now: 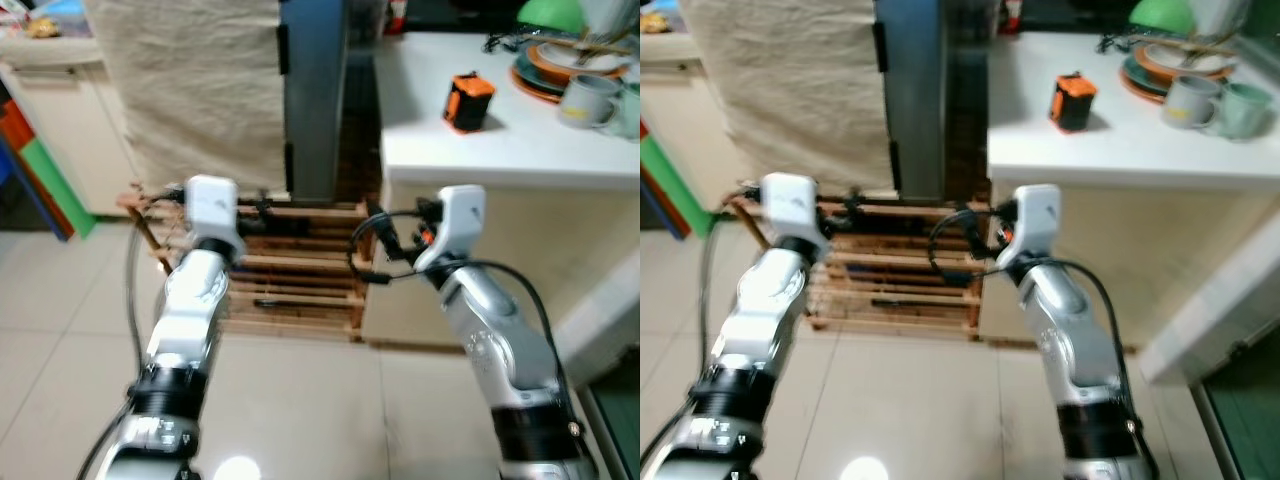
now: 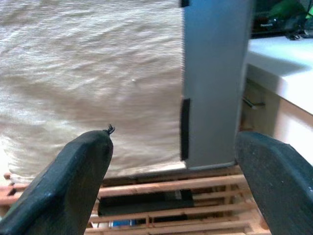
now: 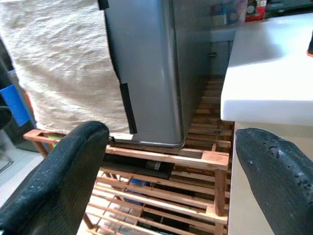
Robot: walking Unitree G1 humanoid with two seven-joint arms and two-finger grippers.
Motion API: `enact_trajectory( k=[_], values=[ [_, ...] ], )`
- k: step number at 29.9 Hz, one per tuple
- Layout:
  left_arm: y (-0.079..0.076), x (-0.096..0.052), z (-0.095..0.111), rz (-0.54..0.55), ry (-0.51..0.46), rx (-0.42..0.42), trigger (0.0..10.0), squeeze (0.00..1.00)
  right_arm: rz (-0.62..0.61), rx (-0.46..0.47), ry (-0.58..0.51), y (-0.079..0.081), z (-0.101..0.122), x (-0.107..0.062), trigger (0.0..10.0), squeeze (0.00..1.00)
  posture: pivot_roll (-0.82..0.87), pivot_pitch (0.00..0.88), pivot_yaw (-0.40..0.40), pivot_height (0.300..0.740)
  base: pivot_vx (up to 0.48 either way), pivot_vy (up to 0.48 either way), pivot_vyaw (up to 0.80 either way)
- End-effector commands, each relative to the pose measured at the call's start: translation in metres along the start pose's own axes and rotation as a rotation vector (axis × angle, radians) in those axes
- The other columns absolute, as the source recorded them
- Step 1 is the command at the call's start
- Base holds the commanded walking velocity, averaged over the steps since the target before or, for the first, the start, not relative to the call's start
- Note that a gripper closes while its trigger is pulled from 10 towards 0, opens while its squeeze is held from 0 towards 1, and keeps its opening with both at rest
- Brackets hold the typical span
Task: Restocking fridge
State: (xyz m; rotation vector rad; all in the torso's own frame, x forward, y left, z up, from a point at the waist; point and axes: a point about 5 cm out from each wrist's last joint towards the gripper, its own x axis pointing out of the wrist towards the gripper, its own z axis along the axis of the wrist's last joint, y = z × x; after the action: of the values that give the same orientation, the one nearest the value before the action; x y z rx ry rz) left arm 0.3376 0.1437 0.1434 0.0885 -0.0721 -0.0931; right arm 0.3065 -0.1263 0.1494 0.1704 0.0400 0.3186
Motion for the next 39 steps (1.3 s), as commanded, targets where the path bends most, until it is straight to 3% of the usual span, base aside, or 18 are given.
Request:
enact_trajectory(
  k=[1, 14, 18, 39],
  values=[
    [0.0109, -0.001, -0.0035, 0.029, 0.024, 0.013, 10.0, 0.0, 0.018, 0.005, -0.01, 0.0064, 0.0003, 0.0014, 10.0, 0.0, -0.15, 0.0, 0.043, 0.74, 0.394, 0.277, 0.0],
    [0.0169, -0.0021, -0.0069, 0.05, 0.043, 0.007, 10.0, 0.0, 0.013, 0.004, -0.01, 0.0055, -0.002, 0.0008, 10.0, 0.0, -0.15, 0.0, 0.04, 0.74, 0.387, 0.283, 0.0],
    [0.0186, -0.0034, -0.0073, 0.048, 0.042, -0.003, 10.0, 0.0, 0.006, 0.0, 0.014, 0.0036, -0.0055, -0.0002, 10.0, 0.0, -0.14, 0.002, 0.04, 0.74, 0.0, 0.48, 0.0],
    [0.0143, -0.0034, -0.0059, 0.017, 0.031, -0.015, 10.0, 0.0, 0.0, -0.02, 0.024, -0.0006, -0.0081, -0.0068, 10.0, 0.0, -0.16, 0.0, 0.039, 0.74, 0.0, 0.48, -0.7]
  ],
)
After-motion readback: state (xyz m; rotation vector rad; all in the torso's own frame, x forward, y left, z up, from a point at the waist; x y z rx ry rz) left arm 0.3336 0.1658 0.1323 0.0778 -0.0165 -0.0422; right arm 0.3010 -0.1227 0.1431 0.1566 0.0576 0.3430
